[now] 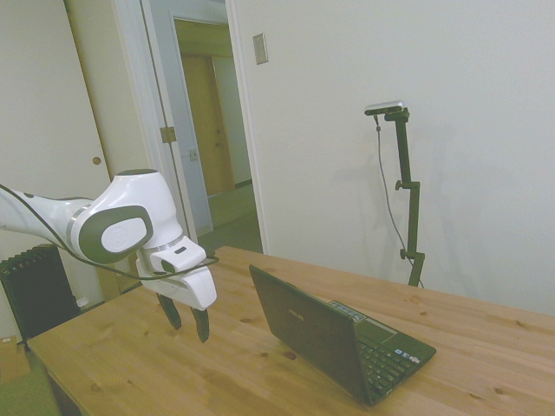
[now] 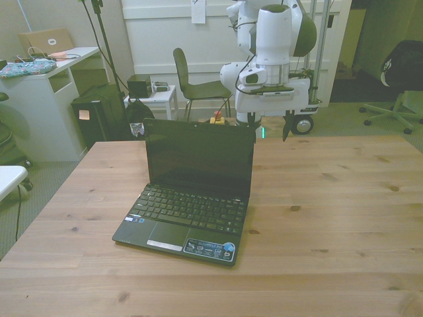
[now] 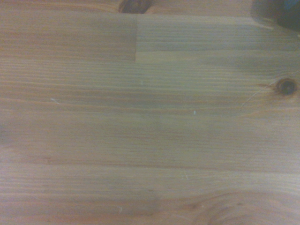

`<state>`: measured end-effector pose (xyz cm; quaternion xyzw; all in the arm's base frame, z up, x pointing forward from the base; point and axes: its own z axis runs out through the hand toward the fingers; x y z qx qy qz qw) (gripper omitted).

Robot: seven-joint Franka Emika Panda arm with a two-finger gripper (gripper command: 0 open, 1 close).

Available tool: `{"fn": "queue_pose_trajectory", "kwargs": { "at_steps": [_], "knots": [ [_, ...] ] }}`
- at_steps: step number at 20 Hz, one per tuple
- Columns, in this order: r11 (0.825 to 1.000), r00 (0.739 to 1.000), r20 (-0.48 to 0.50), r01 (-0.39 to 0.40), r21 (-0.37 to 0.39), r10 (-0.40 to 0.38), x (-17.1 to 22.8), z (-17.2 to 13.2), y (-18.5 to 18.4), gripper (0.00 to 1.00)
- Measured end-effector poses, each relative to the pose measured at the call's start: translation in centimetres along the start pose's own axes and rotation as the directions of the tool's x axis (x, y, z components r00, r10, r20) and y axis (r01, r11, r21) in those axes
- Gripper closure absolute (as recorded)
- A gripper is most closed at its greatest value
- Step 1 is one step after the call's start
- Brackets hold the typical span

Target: Close the laptop

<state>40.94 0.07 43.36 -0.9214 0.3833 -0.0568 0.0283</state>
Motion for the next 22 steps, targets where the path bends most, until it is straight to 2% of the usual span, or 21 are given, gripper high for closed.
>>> {"fn": "queue_pose_trajectory", "kwargs": {
  "at_steps": [3,6,8,11,16,18,22],
  "knots": [
    [1.000,1.000,-0.003,-0.004,-0.001,0.004,0.0,-0.1,0.0,0.00],
    [0.996,0.995,-0.044,-0.084,0.010,0.084,0.6,-1.8,0.2,0.00],
    [0.987,0.984,-0.072,-0.160,0.004,0.160,1.2,-3.3,0.8,0.00],
    [0.976,0.970,-0.106,-0.220,-0.002,0.218,3.0,-5.6,2.2,0.00],
    [0.941,0.932,-0.133,-0.338,0.014,0.337,8.8,-9.1,5.9,0.00],
    [0.928,0.921,-0.122,-0.373,0.005,0.371,11.0,-9.0,6.9,0.00],
    [0.921,0.916,-0.117,-0.389,-0.024,0.384,13.3,-7.7,7.0,0.00]
  ]
}}
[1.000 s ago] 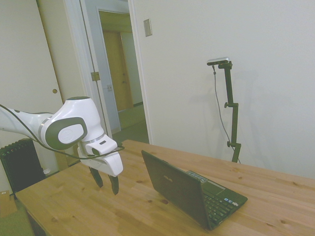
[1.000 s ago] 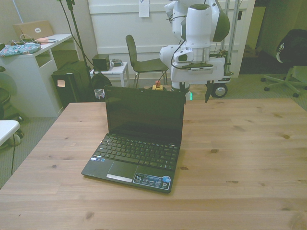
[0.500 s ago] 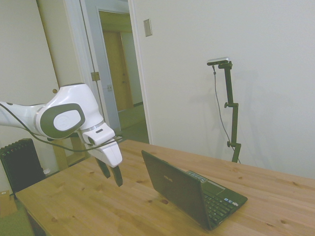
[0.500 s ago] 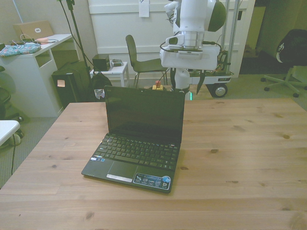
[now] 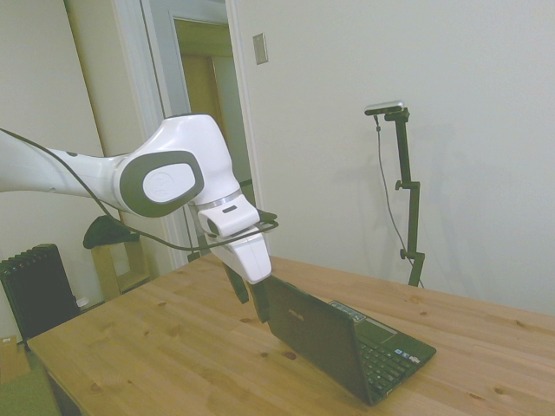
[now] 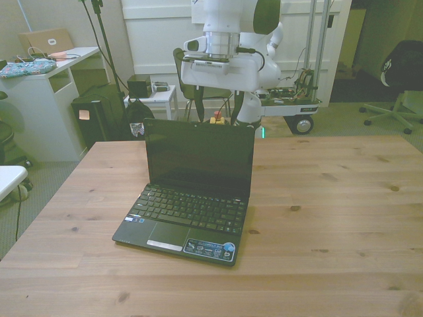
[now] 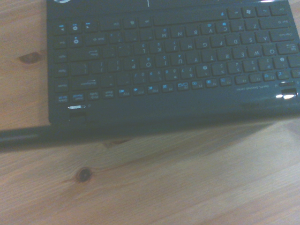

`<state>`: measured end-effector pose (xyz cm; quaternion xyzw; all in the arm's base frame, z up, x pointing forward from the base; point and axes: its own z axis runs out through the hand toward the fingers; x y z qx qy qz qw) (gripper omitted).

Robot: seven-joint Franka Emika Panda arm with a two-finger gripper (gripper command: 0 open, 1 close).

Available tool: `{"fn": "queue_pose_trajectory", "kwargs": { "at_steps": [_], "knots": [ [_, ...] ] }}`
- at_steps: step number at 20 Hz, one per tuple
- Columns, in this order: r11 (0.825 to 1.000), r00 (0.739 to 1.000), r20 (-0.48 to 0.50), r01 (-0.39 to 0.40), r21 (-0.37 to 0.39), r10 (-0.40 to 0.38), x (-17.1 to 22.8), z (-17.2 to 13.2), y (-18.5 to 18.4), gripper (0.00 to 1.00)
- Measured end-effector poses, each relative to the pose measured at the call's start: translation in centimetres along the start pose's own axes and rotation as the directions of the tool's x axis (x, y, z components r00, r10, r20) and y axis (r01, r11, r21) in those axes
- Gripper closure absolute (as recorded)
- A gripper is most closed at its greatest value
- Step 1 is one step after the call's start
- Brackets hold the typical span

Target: Close the laptop

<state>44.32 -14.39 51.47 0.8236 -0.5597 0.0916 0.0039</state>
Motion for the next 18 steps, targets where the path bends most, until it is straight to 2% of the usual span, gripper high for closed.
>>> {"fn": "queue_pose_trajectory", "kwargs": {
  "at_steps": [1,8,18],
  "knots": [
    [1.000,1.000,-0.001,-0.003,-0.001,0.003,0.4,0.1,-0.1,1.00],
    [1.000,1.000,-0.004,-0.031,0.005,0.031,2.4,-0.1,-0.4,1.00],
    [1.000,1.000,-0.003,-0.020,-0.002,0.020,3.0,0.4,-2.0,1.00]
  ]
}}
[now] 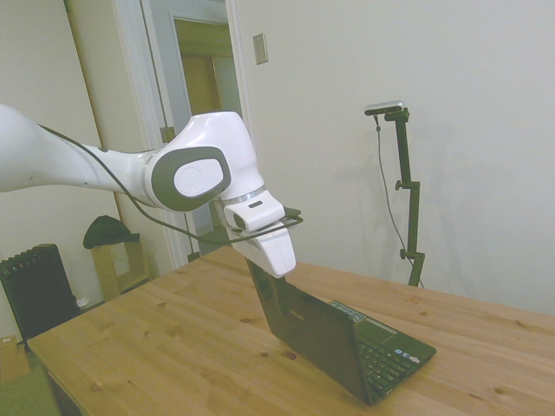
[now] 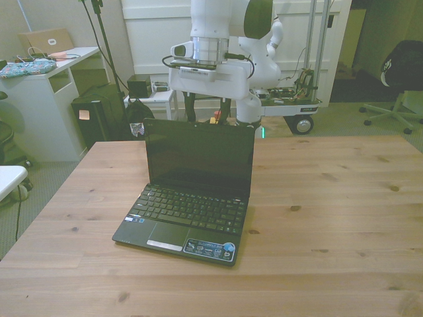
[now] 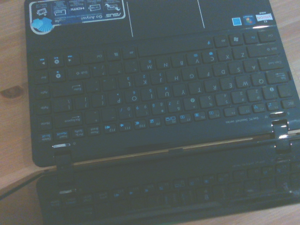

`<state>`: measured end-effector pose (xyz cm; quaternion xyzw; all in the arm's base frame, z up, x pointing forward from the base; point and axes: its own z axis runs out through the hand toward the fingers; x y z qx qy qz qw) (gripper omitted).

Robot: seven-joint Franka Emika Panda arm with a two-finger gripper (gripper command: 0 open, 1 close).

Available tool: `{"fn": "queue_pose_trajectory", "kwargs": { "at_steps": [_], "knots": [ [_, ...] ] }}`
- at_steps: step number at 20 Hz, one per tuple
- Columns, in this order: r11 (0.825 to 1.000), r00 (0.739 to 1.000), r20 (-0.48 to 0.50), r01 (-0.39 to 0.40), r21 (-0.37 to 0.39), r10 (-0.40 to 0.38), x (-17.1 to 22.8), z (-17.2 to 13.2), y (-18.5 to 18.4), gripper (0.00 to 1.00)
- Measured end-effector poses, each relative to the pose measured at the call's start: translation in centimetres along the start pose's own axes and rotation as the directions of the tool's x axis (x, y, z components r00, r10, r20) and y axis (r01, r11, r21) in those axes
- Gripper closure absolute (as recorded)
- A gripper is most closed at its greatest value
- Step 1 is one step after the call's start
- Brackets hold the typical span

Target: Close the laptop

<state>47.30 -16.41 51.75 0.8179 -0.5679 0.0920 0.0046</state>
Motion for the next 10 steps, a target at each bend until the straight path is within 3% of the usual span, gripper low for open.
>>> {"fn": "queue_pose_trajectory", "kwargs": {
  "at_steps": [10],
  "knots": [
    [1.000,1.000,-0.003,0.001,0.002,-0.001,0.40,-0.70,-0.61,1.00]
  ]
}}
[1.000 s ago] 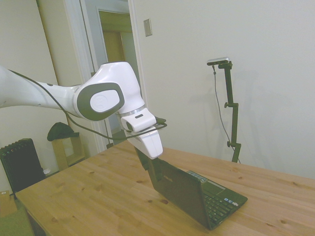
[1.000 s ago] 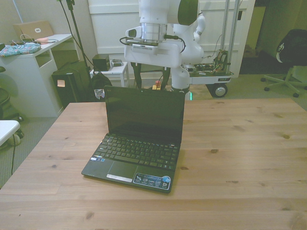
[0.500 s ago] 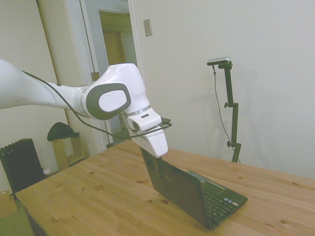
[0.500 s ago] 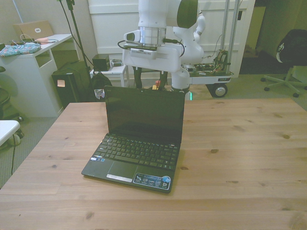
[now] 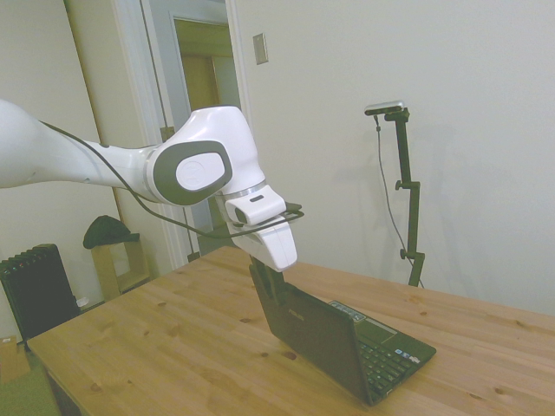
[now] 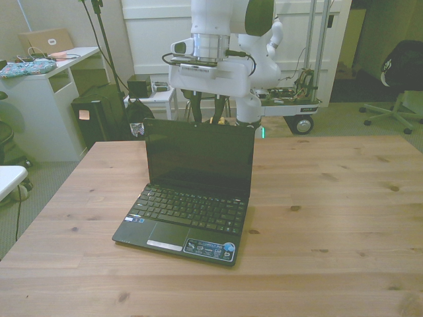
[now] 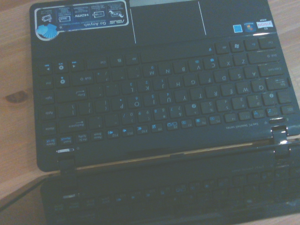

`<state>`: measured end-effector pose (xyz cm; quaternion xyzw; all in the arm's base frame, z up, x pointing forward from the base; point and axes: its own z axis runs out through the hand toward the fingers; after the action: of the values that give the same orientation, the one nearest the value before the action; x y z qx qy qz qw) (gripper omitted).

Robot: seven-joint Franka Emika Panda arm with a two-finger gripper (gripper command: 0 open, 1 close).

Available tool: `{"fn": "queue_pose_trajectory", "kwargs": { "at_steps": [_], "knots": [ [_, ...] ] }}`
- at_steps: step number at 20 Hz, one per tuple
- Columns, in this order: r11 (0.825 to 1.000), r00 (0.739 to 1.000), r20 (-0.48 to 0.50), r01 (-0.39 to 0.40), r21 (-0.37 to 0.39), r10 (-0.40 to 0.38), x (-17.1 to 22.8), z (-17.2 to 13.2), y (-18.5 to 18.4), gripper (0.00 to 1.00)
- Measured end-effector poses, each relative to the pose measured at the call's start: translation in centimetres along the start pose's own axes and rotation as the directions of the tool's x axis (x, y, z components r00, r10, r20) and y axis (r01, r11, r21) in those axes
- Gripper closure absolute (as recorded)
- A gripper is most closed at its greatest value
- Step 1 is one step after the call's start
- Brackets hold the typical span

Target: Close the laptop

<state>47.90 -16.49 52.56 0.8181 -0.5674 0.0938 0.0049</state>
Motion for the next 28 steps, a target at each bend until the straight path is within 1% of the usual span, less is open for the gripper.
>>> {"fn": "queue_pose_trajectory", "kwargs": {
  "at_steps": [8,13,19,28],
  "knots": [
    [1.000,1.000,0.002,-0.006,-0.009,0.006,1.0,-0.7,-0.8,1.00],
    [0.999,1.000,0.004,-0.031,-0.018,0.031,2.7,-0.9,-0.8,1.00],
    [0.997,0.997,0.008,-0.073,-0.040,0.073,5.6,0.7,-0.7,1.00],
    [0.990,0.992,0.012,-0.123,-0.069,0.124,10.0,3.1,-1.9,1.00]
  ]
}}
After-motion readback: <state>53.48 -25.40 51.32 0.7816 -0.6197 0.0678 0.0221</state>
